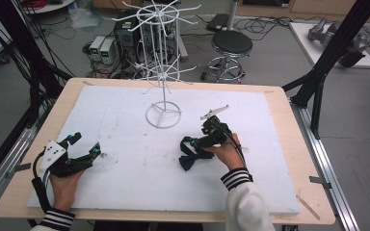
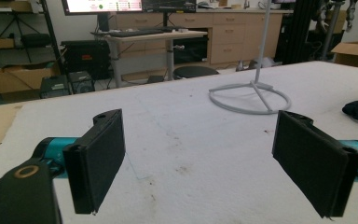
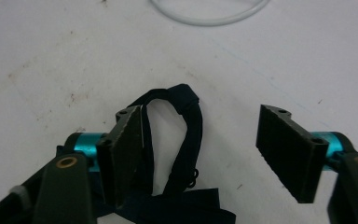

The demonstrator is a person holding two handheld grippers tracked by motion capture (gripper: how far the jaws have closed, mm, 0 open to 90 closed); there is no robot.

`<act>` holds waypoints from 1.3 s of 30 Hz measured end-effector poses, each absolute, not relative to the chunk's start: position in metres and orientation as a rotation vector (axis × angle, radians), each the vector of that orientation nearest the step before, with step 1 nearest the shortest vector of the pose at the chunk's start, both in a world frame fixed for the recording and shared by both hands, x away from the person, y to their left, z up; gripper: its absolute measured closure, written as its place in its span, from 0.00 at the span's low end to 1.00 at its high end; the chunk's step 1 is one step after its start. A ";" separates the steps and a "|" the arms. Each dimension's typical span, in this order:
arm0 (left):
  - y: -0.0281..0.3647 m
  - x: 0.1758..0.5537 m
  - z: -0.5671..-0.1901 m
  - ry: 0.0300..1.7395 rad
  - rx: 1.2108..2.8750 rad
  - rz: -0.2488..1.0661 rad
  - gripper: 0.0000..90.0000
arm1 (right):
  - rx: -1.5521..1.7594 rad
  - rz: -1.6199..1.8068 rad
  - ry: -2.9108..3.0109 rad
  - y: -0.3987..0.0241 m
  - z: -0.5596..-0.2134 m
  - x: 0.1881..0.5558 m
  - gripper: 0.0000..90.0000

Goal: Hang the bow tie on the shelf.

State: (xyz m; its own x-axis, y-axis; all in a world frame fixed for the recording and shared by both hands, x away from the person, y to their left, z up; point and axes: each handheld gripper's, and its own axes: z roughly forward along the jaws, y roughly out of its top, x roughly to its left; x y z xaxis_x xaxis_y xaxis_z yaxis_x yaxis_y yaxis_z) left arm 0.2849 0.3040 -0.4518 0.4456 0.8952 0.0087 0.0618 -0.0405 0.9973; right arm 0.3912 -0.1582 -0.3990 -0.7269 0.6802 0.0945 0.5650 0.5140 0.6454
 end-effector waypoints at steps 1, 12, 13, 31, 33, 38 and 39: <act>0.304 0.285 -0.452 0.896 1.461 0.845 0.19 | 1.072 1.005 2.581 -0.158 -0.399 0.391 0.36; 0.304 0.285 -0.452 0.895 1.460 0.845 0.19 | 1.092 0.911 2.648 -0.149 -0.402 0.398 0.43; 0.304 0.285 -0.452 0.895 1.460 0.845 0.19 | 1.092 0.911 2.648 -0.149 -0.402 0.398 0.43; 0.304 0.285 -0.452 0.895 1.461 0.846 0.19 | 1.116 0.786 2.734 -0.142 -0.410 0.404 0.63; 0.304 0.285 -0.452 0.894 1.461 0.846 0.19 | 1.126 0.776 2.735 -0.142 -0.410 0.404 0.64; 0.304 0.285 -0.452 0.893 1.462 0.847 0.19 | 1.146 0.758 2.747 -0.143 -0.413 0.405 0.65; 0.304 0.285 -0.452 0.893 1.462 0.847 0.19 | 1.146 0.758 2.747 -0.143 -0.413 0.405 0.65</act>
